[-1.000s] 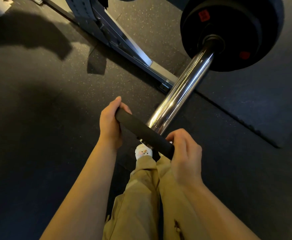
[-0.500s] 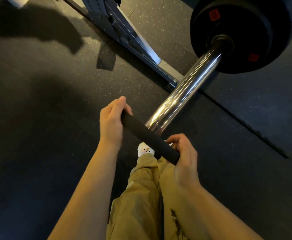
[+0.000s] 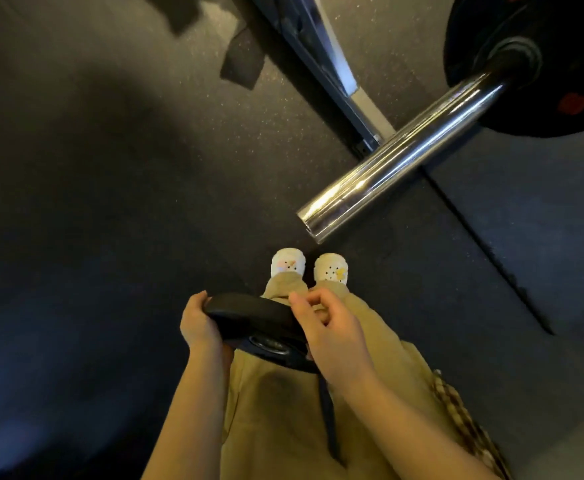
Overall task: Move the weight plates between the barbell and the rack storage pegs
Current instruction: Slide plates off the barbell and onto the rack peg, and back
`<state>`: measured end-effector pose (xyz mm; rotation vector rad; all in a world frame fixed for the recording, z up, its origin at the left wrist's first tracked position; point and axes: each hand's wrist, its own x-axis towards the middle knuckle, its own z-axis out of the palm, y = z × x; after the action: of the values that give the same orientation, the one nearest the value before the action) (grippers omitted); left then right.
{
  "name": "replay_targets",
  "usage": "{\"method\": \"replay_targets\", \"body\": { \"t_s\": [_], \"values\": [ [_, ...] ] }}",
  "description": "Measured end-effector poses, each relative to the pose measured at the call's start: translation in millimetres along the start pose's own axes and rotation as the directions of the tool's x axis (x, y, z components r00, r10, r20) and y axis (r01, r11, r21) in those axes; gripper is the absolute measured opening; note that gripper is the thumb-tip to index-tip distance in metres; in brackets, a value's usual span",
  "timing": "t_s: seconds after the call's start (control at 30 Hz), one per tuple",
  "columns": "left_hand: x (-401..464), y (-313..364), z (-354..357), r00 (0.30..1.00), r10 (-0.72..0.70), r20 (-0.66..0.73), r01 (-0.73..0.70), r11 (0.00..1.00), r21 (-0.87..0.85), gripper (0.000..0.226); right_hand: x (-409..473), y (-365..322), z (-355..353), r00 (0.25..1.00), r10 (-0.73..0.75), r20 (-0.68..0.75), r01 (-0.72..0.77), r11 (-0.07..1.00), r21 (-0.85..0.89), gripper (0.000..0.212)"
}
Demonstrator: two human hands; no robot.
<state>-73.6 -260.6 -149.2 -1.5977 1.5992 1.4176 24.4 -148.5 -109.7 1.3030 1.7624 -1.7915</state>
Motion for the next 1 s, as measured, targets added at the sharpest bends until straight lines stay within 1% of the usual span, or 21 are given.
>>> {"method": "replay_targets", "body": {
  "t_s": [0.07, 0.13, 0.23, 0.3, 0.4, 0.47, 0.57, 0.7, 0.8, 0.87, 0.9, 0.93, 1.0],
  "values": [
    [-9.6, 2.4, -4.0, 0.999, 0.024, 0.023, -0.022, 0.997, -0.068, 0.015, 0.8, -11.1, -6.1, 1.000, -0.020, 0.011, 0.020, 0.998, -0.061, 0.025],
    [-26.6, 7.9, -6.0, 0.996, 0.067, 0.058, -0.059, 0.990, -0.129, 0.021, -0.4, -28.1, -15.6, 0.998, -0.054, 0.035, 0.058, 0.993, -0.105, 0.029],
    [-67.5, 30.3, -18.4, 0.983, 0.156, 0.100, -0.131, 0.967, -0.220, 0.029, -21.0, -68.7, -23.0, 0.977, -0.187, 0.099, 0.200, 0.969, -0.146, 0.047],
    [-92.3, 51.9, -32.2, 0.972, 0.205, 0.116, -0.165, 0.943, -0.288, 0.024, -40.3, -100.2, -22.9, 0.949, -0.272, 0.161, 0.294, 0.946, -0.133, 0.049],
    [-123.5, 87.7, -58.8, 0.959, 0.269, 0.095, -0.212, 0.895, -0.393, 0.016, -65.0, -146.2, -13.3, 0.883, -0.402, 0.243, 0.435, 0.895, -0.101, 0.047],
    [-142.5, 111.8, -73.5, 0.946, 0.313, 0.082, -0.246, 0.862, -0.444, 0.016, -77.3, -172.8, -3.3, 0.840, -0.479, 0.254, 0.509, 0.858, -0.066, 0.044],
    [-165.1, 149.8, -94.6, 0.923, 0.376, 0.077, -0.283, 0.802, -0.525, 0.019, -94.1, -214.3, 15.8, 0.786, -0.550, 0.284, 0.580, 0.814, -0.029, 0.042],
    [-188.8, 212.8, -110.0, 0.887, 0.444, 0.127, -0.284, 0.741, -0.609, 0.022, -109.9, -274.5, 44.3, 0.714, -0.657, 0.240, 0.681, 0.732, -0.022, 0.042],
    [-201.7, 270.4, -118.6, 0.842, 0.509, 0.182, -0.284, 0.703, -0.652, 0.022, -116.2, -322.8, 73.3, 0.635, -0.756, 0.157, 0.767, 0.642, -0.008, 0.039],
    [-203.2, 315.5, -132.6, 0.793, 0.573, 0.208, -0.310, 0.673, -0.672, 0.023, -116.0, -359.3, 102.3, 0.607, -0.791, 0.075, 0.791, 0.611, 0.043, 0.037],
    [-199.7, 343.6, -141.4, 0.759, 0.618, 0.206, -0.349, 0.653, -0.672, 0.024, -115.3, -380.7, 123.1, 0.601, -0.799, 0.036, 0.796, 0.602, 0.068, 0.040],
    [-197.6, 367.3, -149.8, 0.723, 0.663, 0.194, -0.395, 0.627, -0.671, 0.024, -114.0, -398.5, 139.9, 0.599, -0.801, 0.011, 0.796, 0.597, 0.100, 0.040],
    [-194.8, 411.7, -166.7, 0.664, 0.734, 0.139, -0.465, 0.551, -0.693, 0.021, -114.3, -430.1, 174.1, 0.603, -0.797, -0.015, 0.789, 0.594, 0.153, 0.032]
  ]
}}
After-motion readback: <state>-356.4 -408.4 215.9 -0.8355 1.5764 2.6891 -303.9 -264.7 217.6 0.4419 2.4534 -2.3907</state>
